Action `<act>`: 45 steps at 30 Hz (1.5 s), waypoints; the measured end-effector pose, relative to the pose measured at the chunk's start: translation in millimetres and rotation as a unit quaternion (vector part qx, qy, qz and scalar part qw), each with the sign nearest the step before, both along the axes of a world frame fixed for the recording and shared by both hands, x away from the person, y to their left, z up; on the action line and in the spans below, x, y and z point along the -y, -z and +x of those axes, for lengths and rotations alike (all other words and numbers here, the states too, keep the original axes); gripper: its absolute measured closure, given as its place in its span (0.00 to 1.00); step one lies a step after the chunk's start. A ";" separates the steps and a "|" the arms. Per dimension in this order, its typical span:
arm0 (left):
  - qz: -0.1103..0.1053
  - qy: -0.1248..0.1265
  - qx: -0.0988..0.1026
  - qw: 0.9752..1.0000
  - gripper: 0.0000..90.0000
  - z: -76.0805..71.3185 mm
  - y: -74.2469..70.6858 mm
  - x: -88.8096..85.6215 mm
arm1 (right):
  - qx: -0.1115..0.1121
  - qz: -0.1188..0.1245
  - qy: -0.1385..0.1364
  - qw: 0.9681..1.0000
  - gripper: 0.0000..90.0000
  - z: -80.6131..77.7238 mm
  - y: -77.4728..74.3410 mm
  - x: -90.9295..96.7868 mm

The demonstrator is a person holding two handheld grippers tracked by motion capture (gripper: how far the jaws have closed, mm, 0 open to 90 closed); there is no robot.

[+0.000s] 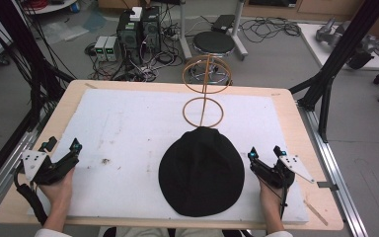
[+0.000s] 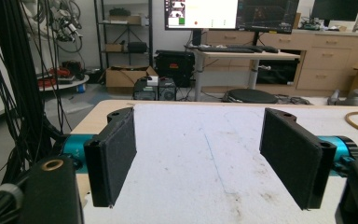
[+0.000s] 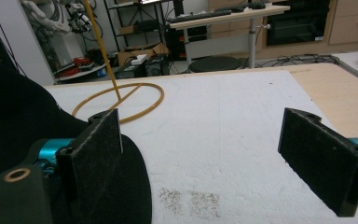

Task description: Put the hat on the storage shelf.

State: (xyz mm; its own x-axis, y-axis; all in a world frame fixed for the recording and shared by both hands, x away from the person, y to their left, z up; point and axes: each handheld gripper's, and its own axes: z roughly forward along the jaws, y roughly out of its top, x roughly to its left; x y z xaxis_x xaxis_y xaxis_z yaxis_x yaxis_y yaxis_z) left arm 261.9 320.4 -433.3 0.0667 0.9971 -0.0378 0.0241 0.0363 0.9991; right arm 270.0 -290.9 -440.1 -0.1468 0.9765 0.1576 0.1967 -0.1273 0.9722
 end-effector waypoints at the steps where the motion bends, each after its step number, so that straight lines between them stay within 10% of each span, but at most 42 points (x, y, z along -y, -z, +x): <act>1: -0.001 0.000 0.000 1.000 0.30 0.5 0.1 -0.1 | 0.000 0.000 0.000 1.000 0.14 0.1 0.1 0.1; 30: -0.014 0.006 -0.005 1.000 0.30 2.9 1.8 -0.6 | -0.009 0.004 -0.011 1.000 0.14 0.4 1.3 0.0; 45: -0.014 -0.001 0.001 1.000 0.30 2.3 0.8 -0.5 | 0.012 0.001 -0.077 0.997 0.14 -4.2 -12.2 -9.5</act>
State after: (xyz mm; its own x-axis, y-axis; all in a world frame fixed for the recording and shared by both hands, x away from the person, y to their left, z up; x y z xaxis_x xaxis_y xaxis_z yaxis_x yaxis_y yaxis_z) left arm 264.1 321.0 -434.1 0.0638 0.9958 -0.0659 0.0220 0.0646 0.9977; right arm 265.8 -281.4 -427.9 -0.2996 0.9415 0.1541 0.1907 -0.0991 0.9766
